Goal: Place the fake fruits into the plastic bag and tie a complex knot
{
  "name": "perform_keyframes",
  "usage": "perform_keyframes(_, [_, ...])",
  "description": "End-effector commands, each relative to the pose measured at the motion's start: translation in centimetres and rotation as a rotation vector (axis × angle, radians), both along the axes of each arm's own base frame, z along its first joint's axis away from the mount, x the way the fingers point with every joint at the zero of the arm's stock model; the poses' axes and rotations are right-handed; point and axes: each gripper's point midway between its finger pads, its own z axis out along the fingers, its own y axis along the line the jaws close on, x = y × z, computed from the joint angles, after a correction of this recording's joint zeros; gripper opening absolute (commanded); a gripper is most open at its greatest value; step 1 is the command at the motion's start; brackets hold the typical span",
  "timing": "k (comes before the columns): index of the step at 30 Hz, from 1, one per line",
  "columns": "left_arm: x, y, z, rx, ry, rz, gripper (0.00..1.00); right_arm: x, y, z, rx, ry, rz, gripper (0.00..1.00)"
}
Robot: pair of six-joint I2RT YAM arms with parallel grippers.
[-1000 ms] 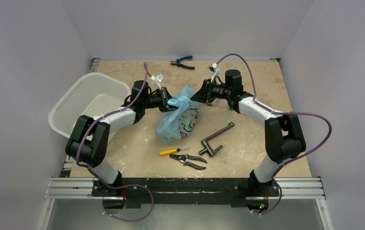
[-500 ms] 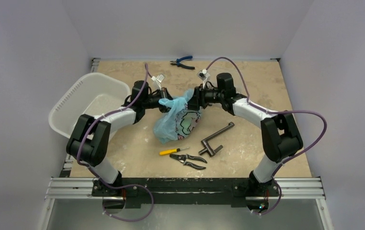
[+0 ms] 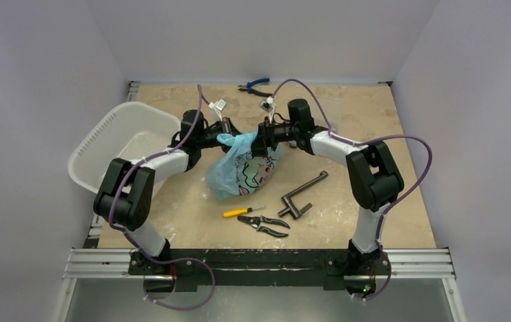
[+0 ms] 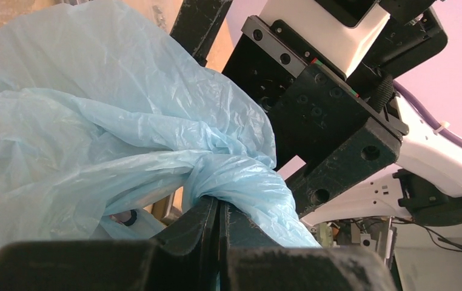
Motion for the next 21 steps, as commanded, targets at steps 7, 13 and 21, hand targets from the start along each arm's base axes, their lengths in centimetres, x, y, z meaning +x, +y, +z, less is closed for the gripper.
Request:
perform_keyframes(7, [-5.0,0.8,-0.1,0.116,-0.051,-0.210,0.00,0.1,-0.1,8.1,0.103,-0.185,-0.021,0.85])
perform_keyframes(13, [-4.7,-0.8,1.8,0.037,-0.079,-0.275,0.00,0.6,0.3,7.3,0.111,-0.154,-0.029,0.89])
perform_keyframes(21, [-3.3,-2.2,6.1,-0.152,-0.118,-0.265,0.00,0.2,0.8,6.0,0.099,-0.132,-0.025,0.91])
